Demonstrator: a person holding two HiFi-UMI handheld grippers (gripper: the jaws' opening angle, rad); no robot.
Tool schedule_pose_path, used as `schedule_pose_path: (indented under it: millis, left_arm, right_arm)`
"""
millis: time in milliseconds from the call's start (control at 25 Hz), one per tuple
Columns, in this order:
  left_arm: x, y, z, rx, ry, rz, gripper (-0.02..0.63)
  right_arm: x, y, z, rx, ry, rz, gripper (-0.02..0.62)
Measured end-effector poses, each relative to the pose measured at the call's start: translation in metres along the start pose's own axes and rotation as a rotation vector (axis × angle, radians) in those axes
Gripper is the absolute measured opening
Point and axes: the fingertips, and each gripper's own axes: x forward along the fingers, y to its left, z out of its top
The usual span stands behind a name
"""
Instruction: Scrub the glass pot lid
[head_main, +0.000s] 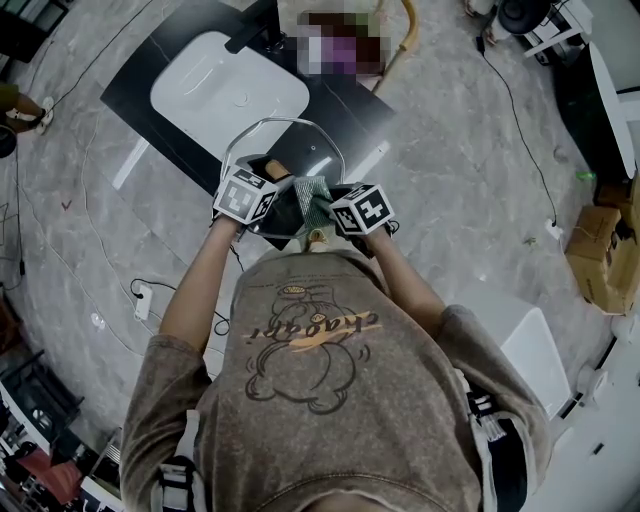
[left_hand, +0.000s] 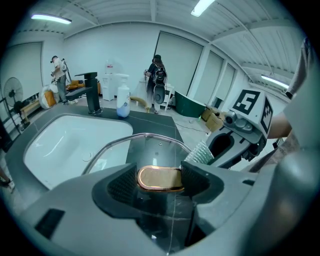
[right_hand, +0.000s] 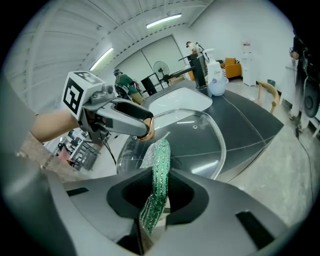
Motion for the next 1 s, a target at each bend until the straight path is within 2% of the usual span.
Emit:
schedule_pose_path:
  millis: [320, 640, 1000]
  left_arm:
    - [0.012, 0.002, -0.009, 0.011, 0.004, -0.021, 0.281]
    - [0.001, -0.001, -0.003, -0.002, -0.001, 0.002, 0.281]
    - [0.004, 0.004, -0.001, -0.005, -0.011, 0.004, 0.281]
  right_arm:
    - [0.008, -0.030, 0.038, -0.069, 0.024, -0.016, 0.087]
    - [0.028, -0.049, 0.086, -0.140, 0.070, -0.016, 0.087]
    - [0.069, -0.055, 0.143, -0.252, 0.120, -0.019, 0.087]
